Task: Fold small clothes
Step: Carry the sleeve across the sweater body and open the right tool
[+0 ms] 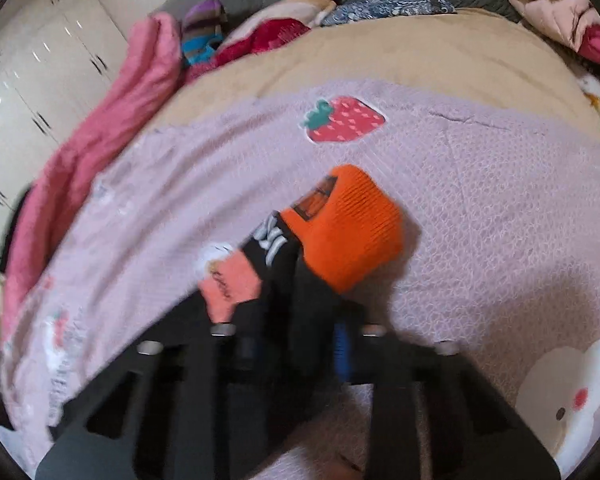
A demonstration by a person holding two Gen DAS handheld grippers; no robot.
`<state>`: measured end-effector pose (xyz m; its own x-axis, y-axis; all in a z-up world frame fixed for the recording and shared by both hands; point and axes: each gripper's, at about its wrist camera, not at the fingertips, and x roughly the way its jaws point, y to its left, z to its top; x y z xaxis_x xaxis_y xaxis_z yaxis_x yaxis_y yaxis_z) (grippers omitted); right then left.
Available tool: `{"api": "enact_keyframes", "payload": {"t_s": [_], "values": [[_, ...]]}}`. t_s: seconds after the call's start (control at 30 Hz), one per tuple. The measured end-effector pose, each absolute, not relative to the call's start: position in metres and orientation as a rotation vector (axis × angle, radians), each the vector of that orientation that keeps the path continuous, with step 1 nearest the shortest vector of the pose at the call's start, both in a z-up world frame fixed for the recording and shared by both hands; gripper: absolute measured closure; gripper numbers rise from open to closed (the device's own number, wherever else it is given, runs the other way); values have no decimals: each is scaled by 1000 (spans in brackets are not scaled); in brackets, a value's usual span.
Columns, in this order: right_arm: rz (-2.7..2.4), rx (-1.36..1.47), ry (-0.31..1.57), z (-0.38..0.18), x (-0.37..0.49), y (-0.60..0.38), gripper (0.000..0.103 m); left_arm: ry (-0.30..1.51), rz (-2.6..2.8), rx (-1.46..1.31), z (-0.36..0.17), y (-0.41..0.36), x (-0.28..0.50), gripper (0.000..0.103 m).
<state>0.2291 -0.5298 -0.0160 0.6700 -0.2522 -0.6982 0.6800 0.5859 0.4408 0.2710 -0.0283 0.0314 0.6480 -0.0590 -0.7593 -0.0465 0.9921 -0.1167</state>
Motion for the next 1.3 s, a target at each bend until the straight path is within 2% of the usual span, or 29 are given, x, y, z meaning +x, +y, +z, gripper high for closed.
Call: {"api": "enact_keyframes", "payload": {"t_s": [0.3,0.57,0.9,1.3], "values": [[-277,711,414,57,215,-480,91,833,-23,-210,50,0,251,8],[-85,625,366,97,219,-427,91,813,-30,-288,57,27,237,8],[117,481,402,117,227,-333,91,800,-58,-406,58,57,233,8],[266,316,502,100,233,-236,91,805,-118,-539,49,81,232,8]]}}
